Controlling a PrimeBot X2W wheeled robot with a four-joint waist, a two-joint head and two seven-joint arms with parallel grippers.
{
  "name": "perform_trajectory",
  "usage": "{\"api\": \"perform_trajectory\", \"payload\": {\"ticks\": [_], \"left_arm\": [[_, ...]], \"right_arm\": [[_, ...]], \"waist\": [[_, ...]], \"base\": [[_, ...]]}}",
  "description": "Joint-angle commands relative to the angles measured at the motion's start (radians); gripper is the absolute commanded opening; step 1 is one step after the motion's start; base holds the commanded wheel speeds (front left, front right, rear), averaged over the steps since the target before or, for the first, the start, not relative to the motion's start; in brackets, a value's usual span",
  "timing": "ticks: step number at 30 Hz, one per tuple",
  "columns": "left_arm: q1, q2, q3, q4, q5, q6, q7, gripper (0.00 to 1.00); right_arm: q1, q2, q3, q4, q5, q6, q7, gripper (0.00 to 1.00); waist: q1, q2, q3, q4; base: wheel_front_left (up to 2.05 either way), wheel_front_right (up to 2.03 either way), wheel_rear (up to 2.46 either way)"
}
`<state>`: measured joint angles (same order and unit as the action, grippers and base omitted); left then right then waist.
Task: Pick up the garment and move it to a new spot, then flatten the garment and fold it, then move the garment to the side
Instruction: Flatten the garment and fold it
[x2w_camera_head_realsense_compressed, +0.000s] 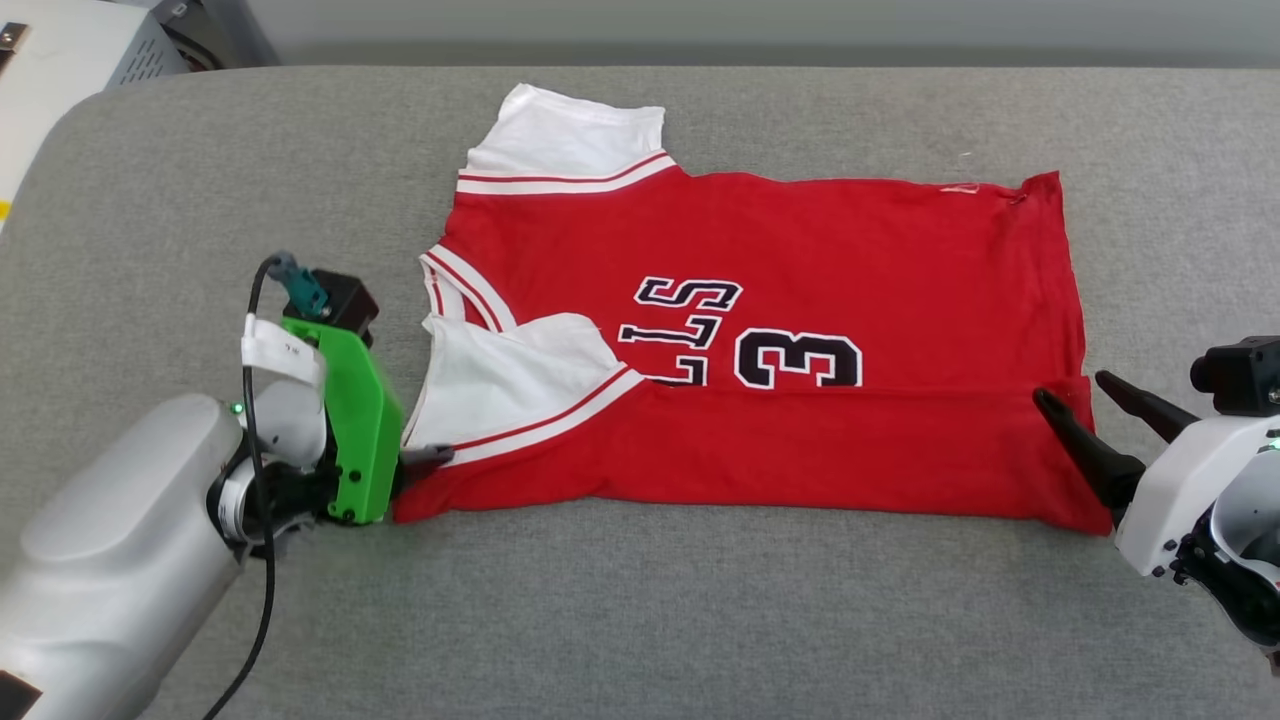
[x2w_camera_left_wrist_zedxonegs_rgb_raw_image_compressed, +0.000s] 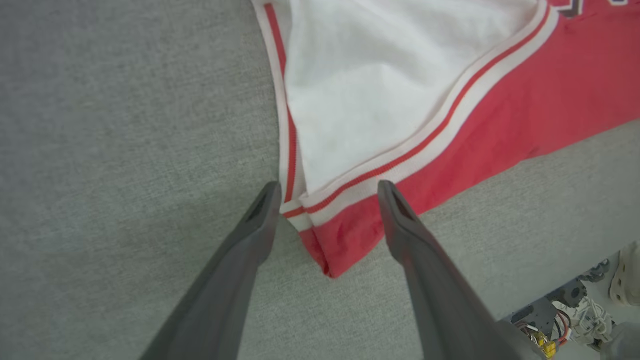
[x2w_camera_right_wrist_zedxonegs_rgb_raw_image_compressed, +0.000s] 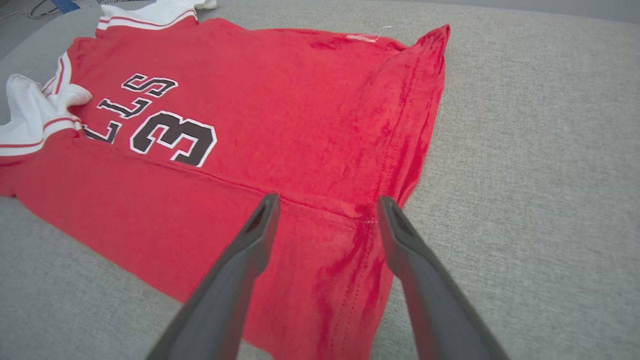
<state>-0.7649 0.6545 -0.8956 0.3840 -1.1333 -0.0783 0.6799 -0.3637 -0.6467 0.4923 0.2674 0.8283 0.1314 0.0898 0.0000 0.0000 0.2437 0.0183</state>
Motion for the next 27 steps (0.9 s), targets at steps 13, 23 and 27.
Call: {"api": "perform_trajectory", "payload": {"ticks": [13,23,27], "left_arm": [[0.098,-0.058,-0.074,0.184,0.009,-0.030,-0.041,0.00],[0.083,-0.010,-0.066,0.134,0.041,-0.049,-0.183,0.00],[0.098,0.014,-0.073,0.069,0.053,-0.051,-0.224,0.00]], "right_arm": [[-0.024,0.010,0.008,-0.003,-0.013,-0.001,0.011,1.00],[-0.111,-0.070,0.046,-0.032,-0.067,-0.001,0.144,1.00],[-0.137,-0.137,0.072,-0.060,-0.023,-0.001,0.346,1.00]], "waist": [[0.0000,0.0000,0.023,-0.030],[0.0000,0.0000,-0.023,-0.028],[0.0000,0.0000,-0.038,-0.020]], "base": [[0.00,0.00,0.00],[0.00,0.00,0.00],[0.00,0.00,0.00]]}}
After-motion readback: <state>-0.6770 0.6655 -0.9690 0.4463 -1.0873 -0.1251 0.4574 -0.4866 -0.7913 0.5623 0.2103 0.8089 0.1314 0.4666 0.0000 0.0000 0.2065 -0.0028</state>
